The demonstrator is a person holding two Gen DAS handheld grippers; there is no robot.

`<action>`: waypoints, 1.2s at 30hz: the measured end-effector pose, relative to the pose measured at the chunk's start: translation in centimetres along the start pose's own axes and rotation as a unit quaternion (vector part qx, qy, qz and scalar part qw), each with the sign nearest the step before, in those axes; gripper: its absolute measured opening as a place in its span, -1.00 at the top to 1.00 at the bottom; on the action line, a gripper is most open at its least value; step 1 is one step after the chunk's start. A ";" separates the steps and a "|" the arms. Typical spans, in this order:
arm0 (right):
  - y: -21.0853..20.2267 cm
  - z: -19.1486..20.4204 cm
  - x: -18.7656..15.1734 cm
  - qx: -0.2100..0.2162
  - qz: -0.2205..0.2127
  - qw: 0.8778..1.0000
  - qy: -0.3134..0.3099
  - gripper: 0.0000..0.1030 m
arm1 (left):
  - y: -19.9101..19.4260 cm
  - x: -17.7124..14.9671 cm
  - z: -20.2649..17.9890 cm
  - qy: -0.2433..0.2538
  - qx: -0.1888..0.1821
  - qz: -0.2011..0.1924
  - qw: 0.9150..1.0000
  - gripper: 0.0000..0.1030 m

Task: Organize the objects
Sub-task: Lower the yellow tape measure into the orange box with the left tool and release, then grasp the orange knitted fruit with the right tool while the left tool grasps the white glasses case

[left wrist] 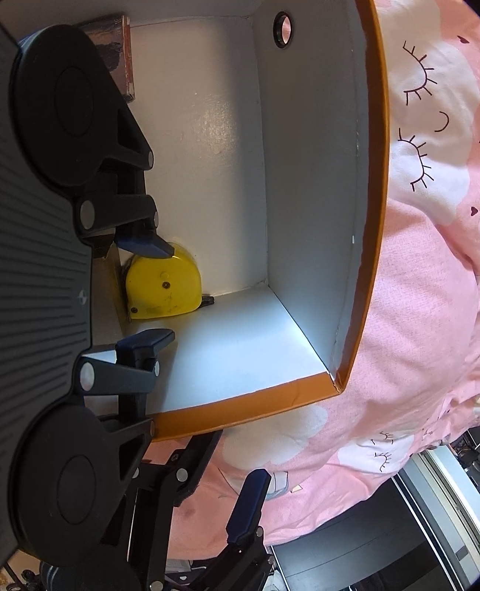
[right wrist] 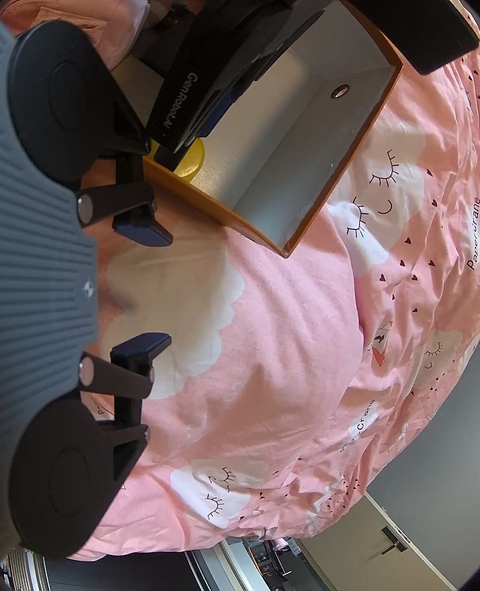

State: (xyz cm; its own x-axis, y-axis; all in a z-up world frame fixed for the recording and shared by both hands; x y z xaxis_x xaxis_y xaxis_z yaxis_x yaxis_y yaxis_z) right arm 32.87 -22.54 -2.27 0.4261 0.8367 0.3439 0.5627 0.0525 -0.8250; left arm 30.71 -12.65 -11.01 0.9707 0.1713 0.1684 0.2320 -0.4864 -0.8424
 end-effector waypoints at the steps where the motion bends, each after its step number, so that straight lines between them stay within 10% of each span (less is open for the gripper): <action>1: -0.2 0.0 0.1 -0.002 -0.001 1.000 0.000 -0.04 | -0.4 0.0 -0.1 0.004 0.004 -0.005 1.000 0.10; 13: -6.2 2.3 2.8 0.002 -0.068 0.997 -0.021 -0.04 | -10.1 -1.3 -1.3 0.100 -0.011 -0.086 0.991 0.10; 27: -12.0 13.1 10.4 0.175 -0.189 0.963 -0.077 -0.04 | -21.7 -3.7 7.0 0.204 0.113 -0.141 0.962 0.10; 36: -8.7 23.7 14.9 0.300 -0.137 0.937 -0.114 -0.01 | -23.0 -5.7 13.6 0.245 0.177 -0.114 0.946 0.10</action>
State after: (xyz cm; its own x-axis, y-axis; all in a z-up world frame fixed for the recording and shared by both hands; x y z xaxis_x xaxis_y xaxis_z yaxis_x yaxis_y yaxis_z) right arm 17.56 2.36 -0.61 0.1224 0.8381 0.5316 0.1011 0.5224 -0.8467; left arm 19.03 9.19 0.45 0.8307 -0.2224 0.5104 0.4875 -0.1520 -0.8598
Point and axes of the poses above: each gripper's, at about its wrist camera, not at the fingertips, and y roughly the way its jaws point, z to its left, x to its top, the point moved 3 cm from there along y, roughly the way its jaws point, and after that the axes turned 7 degrees about -y, right-handed, at the moved point
